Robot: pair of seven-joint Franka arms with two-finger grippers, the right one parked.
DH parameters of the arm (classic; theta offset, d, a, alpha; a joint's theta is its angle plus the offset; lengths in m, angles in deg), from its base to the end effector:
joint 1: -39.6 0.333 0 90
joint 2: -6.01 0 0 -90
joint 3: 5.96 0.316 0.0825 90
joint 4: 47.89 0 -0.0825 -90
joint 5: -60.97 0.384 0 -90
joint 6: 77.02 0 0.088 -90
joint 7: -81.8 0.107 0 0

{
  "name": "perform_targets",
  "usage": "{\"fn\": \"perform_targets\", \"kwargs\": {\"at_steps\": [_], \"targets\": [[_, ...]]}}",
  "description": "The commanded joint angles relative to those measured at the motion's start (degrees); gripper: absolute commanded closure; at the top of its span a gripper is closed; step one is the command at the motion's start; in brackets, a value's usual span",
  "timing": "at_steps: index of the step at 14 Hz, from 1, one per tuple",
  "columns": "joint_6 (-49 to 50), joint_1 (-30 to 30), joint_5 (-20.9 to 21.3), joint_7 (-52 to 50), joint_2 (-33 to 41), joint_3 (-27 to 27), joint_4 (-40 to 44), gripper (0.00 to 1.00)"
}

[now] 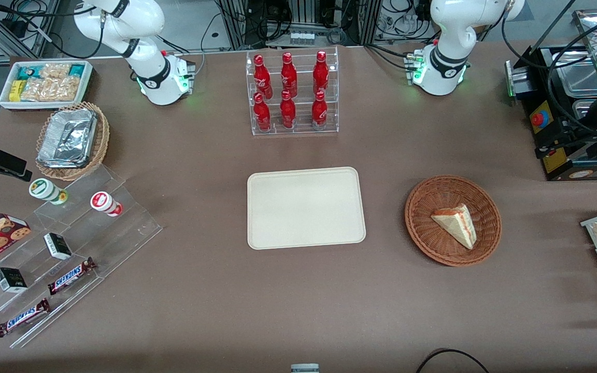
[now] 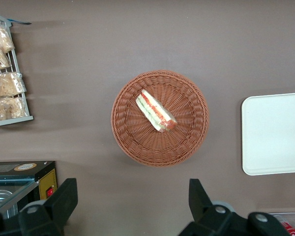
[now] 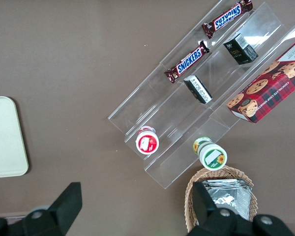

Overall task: Place sandwich from basket to tray
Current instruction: 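Move the left gripper down over the wrapped sandwich in the basket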

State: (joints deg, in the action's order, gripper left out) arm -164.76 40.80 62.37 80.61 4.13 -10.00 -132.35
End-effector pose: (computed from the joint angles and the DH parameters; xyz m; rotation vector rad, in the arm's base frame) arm 0.5608 -0.0244 0.6482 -3.1198 0.0429 -0.0394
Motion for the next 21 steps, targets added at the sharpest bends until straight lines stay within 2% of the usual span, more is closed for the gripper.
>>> {"fn": "perform_targets", "kwargs": {"at_steps": [1, 4, 9, 16, 18, 21], "targets": [[0.56, 1.09, -0.7, -0.04, -0.67, -0.97, 0.88, 0.0], [-2.06, 1.18, 0.18, -0.56, -2.59, -0.88, -1.13, 0.0], [-19.36, 0.74, 0.36, -10.47, -0.5, -1.15, -17.63, 0.0], [-51.68, 0.56, -0.61, -39.9, 0.39, -3.26, -40.14, 0.0], [-57.17, 0.56, -0.43, -41.52, -1.36, -3.26, -43.15, 0.0], [-58.24, 0.56, -0.26, -41.87, -5.4, -3.26, -43.25, 0.0]]}}
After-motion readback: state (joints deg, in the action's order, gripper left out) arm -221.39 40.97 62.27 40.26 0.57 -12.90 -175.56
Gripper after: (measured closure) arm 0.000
